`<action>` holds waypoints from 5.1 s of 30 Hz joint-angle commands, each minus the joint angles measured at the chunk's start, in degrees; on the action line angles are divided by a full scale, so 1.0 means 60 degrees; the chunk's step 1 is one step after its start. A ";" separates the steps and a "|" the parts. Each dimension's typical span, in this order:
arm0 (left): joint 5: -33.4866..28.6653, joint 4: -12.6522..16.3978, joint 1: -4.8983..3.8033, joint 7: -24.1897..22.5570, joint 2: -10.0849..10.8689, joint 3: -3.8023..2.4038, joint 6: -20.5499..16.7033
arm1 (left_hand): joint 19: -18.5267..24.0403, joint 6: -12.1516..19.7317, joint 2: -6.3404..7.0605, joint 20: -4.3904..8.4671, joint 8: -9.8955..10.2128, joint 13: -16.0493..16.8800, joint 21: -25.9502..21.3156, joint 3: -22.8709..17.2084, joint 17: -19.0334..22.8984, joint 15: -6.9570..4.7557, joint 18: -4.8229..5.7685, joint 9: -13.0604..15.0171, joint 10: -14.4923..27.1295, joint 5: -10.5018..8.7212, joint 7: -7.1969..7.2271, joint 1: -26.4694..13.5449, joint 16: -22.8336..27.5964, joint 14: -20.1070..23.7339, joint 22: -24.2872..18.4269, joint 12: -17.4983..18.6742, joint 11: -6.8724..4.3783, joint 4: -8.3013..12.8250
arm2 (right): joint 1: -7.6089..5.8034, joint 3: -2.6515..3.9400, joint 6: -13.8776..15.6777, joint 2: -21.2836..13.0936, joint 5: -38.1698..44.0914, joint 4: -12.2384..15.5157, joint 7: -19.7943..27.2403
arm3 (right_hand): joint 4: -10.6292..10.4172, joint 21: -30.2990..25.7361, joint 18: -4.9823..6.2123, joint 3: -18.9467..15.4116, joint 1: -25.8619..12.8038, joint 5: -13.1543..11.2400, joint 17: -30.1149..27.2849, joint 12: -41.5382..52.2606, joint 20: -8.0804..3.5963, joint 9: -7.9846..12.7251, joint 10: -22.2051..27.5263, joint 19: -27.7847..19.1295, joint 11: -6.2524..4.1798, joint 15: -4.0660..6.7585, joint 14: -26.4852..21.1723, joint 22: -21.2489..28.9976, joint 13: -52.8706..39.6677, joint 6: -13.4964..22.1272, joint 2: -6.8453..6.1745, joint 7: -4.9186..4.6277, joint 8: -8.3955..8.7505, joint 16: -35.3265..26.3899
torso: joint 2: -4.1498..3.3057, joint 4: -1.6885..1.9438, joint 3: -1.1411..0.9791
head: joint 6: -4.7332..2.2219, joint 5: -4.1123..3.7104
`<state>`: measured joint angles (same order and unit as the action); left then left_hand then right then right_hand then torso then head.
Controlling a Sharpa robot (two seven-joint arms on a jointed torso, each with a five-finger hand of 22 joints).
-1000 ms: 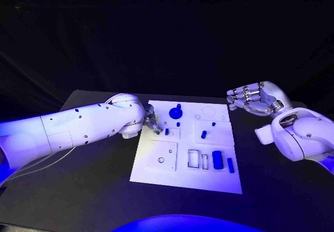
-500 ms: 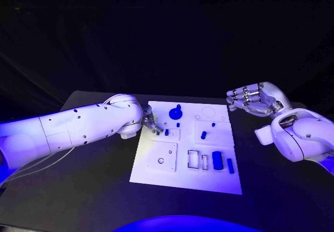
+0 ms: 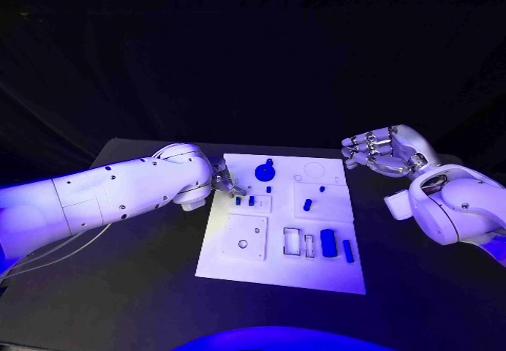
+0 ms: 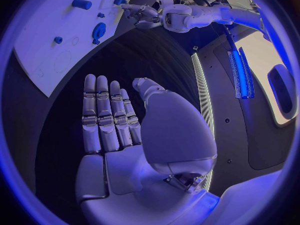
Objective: Assemble the parts on the task board
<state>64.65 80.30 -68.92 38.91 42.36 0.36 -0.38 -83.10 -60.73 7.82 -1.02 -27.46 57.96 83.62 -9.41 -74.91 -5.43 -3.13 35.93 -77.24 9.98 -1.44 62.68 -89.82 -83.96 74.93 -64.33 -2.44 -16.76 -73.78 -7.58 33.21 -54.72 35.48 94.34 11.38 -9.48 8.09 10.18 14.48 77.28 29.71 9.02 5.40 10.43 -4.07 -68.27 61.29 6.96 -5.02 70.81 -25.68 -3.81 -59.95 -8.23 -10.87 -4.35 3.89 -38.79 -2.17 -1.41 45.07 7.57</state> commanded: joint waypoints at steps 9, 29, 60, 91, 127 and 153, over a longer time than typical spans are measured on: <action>-0.2125 0.0021 -0.0012 -0.2288 0.0152 -0.0022 -0.2428 | 0.2145 0.1326 -0.0354 -0.0306 0.0557 -0.2988 -0.2228 0.0850 -0.0022 0.0474 -0.0639 -0.0250 0.2461 0.0001 -0.0610 0.0857 0.1847 0.0020 -0.2537 0.2818 0.0572 0.0037 | 0.0019 0.0000 -0.0077 0.0003 0.0020 -0.0005 0.0082 | 0.0018 -0.0061 0.0032 0.0024 -0.0076 0.0048 -0.0008 -0.0063 0.0069 0.0009 0.0014 0.0008 0.0077 0.0023 -0.0059 0.0009 0.0010 0.0040 0.0003 -0.0036 0.0063 -0.0044 | -0.0005 -0.0001 -0.0007 | -0.0050 -0.0062; 0.2552 -0.0359 0.0026 -0.5170 -0.0921 0.0174 -0.2442 | 0.3921 0.2035 0.0795 -0.0906 0.1747 -0.6171 -0.6007 -0.1607 0.5444 0.1129 -0.1236 -0.2448 0.4551 0.0008 -0.1205 0.4005 0.6576 0.2627 -0.6408 0.5962 0.1335 0.0358 | 0.0035 -0.0004 -0.0131 0.0040 -0.0009 -0.0001 0.0070 | 0.0030 -0.0070 0.0034 0.0036 -0.0078 0.0066 -0.0023 -0.0070 0.0073 0.0009 0.0025 0.0010 0.0077 0.0020 -0.0067 0.0032 0.0010 0.0050 0.0012 -0.0034 0.0064 -0.0044 | 0.0000 0.0005 0.0000 | -0.0157 -0.0257; 0.4339 -0.1352 0.0183 -0.4470 -0.1892 0.0196 -0.0626 | 0.1425 0.0886 0.0634 -0.0855 0.2481 -0.7731 -0.2061 -0.1528 0.2380 0.1023 -0.0487 -0.3777 0.3712 0.0020 -0.0980 0.4056 0.2635 0.0484 -0.1947 0.6791 0.1245 0.0682 | 0.0055 -0.0006 -0.0136 0.0058 -0.0014 0.0057 0.0078 | 0.0030 -0.0070 0.0034 0.0036 -0.0078 0.0066 -0.0023 -0.0070 0.0073 0.0009 0.0025 0.0010 0.0077 0.0020 -0.0067 0.0032 0.0010 0.0050 0.0012 -0.0034 0.0064 -0.0044 | -0.0003 0.0007 -0.0007 | -0.0117 -0.0312; 0.4247 -0.1685 0.0294 -0.4712 -0.2036 0.0187 -0.0472 | 0.1311 0.0250 0.0473 -0.0717 0.2761 -0.8082 -0.1617 -0.2553 0.2326 0.0865 -0.0407 -0.4039 0.2651 0.0013 -0.0964 0.4279 0.2358 0.0370 -0.1428 0.7356 0.1059 0.1088 | 0.0056 -0.0005 -0.0156 0.0090 -0.0014 0.0059 0.0091 | 0.0049 -0.0075 0.0037 0.0061 -0.0065 0.0080 -0.0037 -0.0074 0.0074 0.0008 0.0028 0.0016 0.0077 0.0022 -0.0068 0.0054 0.0009 0.0054 0.0031 -0.0034 0.0061 -0.0041 | 0.0001 0.0006 -0.0014 | -0.0084 -0.0315; 0.3150 -0.1034 0.0331 -0.4724 -0.1295 -0.0306 -0.1075 | 0.1184 -0.0212 0.0378 -0.0711 0.2948 -0.8170 -0.1376 -0.2897 0.2324 0.0847 -0.0356 -0.4117 0.2037 -0.0002 -0.1015 0.3978 0.2226 0.0306 -0.1123 0.7901 0.1043 0.1210 | 0.0137 -0.0005 -0.0189 0.0097 -0.0031 -0.0085 0.0088 | 0.0049 -0.0075 0.0037 0.0061 -0.0065 0.0080 -0.0037 -0.0074 0.0074 0.0008 0.0028 0.0016 0.0077 0.0022 -0.0068 0.0054 0.0009 0.0054 0.0031 -0.0034 0.0061 -0.0041 | 0.0021 0.0027 -0.0013 | -0.0224 -0.0314; 0.2865 -0.1159 0.0419 -0.4581 -0.0762 -0.0335 -0.0597 | 0.1179 -0.0271 0.0517 -0.0712 0.3042 -0.8182 -0.1356 -0.2815 0.2399 0.0850 -0.0353 -0.4150 0.1930 -0.0015 -0.1002 0.3782 0.2235 0.0311 -0.1099 0.8074 0.1041 0.1187 | 0.0187 -0.0005 -0.0197 0.0091 -0.0034 -0.0104 0.0085 | 0.0057 -0.0077 0.0039 0.0075 -0.0070 0.0084 -0.0047 -0.0073 0.0074 0.0005 0.0022 0.0024 0.0075 0.0023 -0.0064 0.0072 0.0008 0.0049 0.0044 -0.0033 0.0055 -0.0037 | -0.0001 0.0008 -0.0003 | -0.0215 -0.0264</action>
<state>82.25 73.33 -66.43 11.24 37.92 -1.63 -5.23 -75.56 -61.96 11.08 -5.31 -9.48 8.93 75.22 -26.56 -60.56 -0.31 -6.27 11.08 -65.21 9.96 -7.38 86.00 -76.28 -81.92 68.25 -16.08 3.88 -9.65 -72.71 -7.62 32.85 -54.22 35.10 93.68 11.37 -9.25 7.86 10.17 14.72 77.29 30.06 8.79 5.18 10.43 -4.08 -68.07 61.29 7.16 -5.02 70.82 -25.29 -3.81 -59.87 -8.24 -10.95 -4.35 3.89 -38.78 -2.10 -1.43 43.73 6.05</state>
